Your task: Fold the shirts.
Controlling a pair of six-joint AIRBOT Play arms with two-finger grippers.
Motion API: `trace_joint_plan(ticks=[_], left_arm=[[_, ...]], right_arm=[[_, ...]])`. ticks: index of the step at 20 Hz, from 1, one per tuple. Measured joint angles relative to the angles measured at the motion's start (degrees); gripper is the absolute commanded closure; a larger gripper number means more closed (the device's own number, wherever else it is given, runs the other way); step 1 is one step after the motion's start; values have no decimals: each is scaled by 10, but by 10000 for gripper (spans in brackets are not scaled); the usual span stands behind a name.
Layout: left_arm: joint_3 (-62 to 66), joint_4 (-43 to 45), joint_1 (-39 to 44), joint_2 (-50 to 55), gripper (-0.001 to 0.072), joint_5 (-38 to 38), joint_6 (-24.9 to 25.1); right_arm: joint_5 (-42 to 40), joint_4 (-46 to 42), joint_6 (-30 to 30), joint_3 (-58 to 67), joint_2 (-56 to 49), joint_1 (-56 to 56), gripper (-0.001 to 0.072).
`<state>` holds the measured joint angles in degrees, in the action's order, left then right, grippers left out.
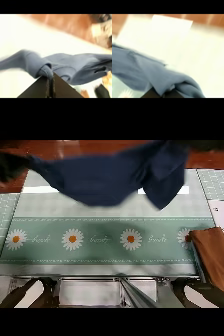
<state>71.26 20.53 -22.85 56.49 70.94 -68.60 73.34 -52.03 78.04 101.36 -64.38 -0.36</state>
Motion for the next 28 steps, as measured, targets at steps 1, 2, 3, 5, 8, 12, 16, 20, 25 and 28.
trace_joint_plan(ticks=[1,2,3,5,8,12,16,20,25,28], left_arm=[[45,-10,-12,-20,692,-1,-3],[89,-18,-26,-41,692,-2,-6],[126,-21,-38,-61,692,-2,-8],[189,-28,-65,-106,692,-2,-11],[236,24,-93,-173,692,-1,-21],[244,169,-74,-242,692,26,-63],[178,248,-7,-271,692,73,-94],[19,278,30,-277,692,135,-109],[-242,284,42,-232,692,79,-116],[-343,280,44,-177,691,-24,-116]], right_arm=[[14,-14,7,54,12,-10,689],[20,-23,12,91,26,-16,689],[26,-30,16,118,43,-21,689],[45,-45,21,153,82,-28,689],[91,-81,26,169,139,-32,689],[142,-169,49,107,214,-34,689],[162,-180,69,-33,267,-34,689],[146,-133,60,-189,274,-34,689],[44,-88,11,-323,172,-34,689],[-44,-47,-24,-339,57,-34,689]])
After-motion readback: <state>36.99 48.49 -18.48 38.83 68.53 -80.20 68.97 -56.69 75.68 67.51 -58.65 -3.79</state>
